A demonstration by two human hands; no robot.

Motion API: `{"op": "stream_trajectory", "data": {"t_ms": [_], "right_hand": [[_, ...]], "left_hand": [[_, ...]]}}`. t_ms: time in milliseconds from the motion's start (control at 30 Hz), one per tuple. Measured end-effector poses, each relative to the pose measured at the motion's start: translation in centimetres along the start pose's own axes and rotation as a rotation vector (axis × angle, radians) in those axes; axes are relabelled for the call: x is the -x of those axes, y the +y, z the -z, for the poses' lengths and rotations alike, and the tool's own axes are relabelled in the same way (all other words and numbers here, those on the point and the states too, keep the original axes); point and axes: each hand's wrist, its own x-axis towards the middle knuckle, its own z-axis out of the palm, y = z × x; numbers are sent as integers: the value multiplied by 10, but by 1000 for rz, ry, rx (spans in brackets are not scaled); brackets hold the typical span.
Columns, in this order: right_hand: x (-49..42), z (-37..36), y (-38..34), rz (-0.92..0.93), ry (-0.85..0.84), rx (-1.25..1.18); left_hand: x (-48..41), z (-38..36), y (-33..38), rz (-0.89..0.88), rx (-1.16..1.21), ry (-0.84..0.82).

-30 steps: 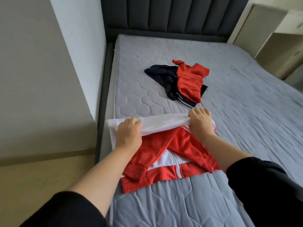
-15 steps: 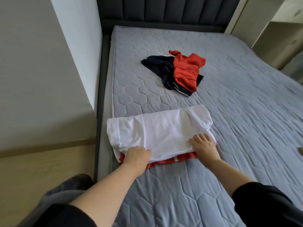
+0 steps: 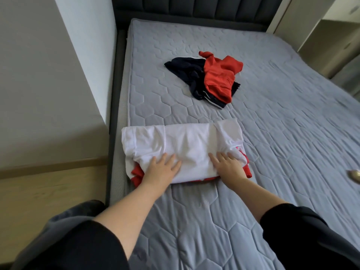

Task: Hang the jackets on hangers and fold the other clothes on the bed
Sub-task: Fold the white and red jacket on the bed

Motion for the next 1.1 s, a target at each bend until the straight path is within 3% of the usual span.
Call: {"op": "stream_trajectory", "data": {"t_ms": [167,300,467,567,633,667,767,800,867,933,1033,1100], "right_hand": [[1,39,-37,87,-101,111],[23,55,-64,150,-151,118],[46,64,-80,205,-215,-8],[54,68,-74,194,-304,-269],[57,72,-63,58,-320,-610],[57,70,-56,-34,-224,-766],[52,55,-31,-438,442,-864],[53,53,-23,-615,561,-910],[49,41,-4,-970,557,-1162],[43,27,11,-1182,362,-1458],[36,17,21,-1127,213,-1623],[30,16,27,-1137,327,-1678]], "left_hand": [[13,9,-51,-26,96,-17],[24,6,-64,9,137,-175],[31,21,-44,25,194,-436],[23,23,-20,59,358,-357],[14,21,-2,136,460,-183],[11,19,7,154,464,-91],[5,14,34,148,416,50],[4,12,42,143,413,45],[5,4,53,132,409,14],[6,-4,59,120,395,10],[7,-9,60,101,366,34],[7,-12,59,88,347,3]]}}
